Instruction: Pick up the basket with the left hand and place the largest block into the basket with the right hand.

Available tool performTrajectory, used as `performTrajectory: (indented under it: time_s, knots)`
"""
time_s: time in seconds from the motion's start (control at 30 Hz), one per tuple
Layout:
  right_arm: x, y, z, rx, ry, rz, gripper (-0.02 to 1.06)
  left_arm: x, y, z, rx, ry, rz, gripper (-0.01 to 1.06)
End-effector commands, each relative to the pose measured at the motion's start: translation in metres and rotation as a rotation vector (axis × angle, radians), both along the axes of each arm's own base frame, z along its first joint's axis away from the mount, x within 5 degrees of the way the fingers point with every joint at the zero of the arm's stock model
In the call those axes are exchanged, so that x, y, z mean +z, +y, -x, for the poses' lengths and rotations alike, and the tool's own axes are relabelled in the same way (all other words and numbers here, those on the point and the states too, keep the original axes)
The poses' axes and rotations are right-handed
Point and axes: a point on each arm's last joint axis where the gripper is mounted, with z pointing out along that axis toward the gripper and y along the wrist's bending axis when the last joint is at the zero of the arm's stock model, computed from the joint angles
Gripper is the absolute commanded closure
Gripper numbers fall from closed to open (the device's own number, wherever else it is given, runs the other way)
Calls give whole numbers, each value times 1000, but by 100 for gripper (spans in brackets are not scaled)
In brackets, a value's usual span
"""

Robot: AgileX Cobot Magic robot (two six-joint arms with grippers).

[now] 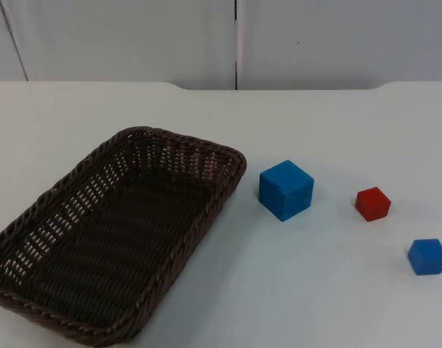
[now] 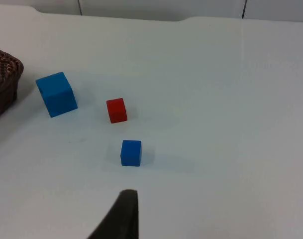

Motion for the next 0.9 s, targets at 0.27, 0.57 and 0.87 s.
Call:
performTrajectory:
  time_s: [0.27, 0.57, 0.87]
  knots:
    - [-1, 0, 0, 1, -4, 12, 0, 27, -3, 12, -15, -117, 36, 0]
    - [-1, 0, 0, 1, -4, 12, 0, 35, -5, 16, -36, -132, 61, 0]
    - [-1, 0, 0, 1, -4, 12, 0, 38, -10, 3, -94, -81, 52, 0]
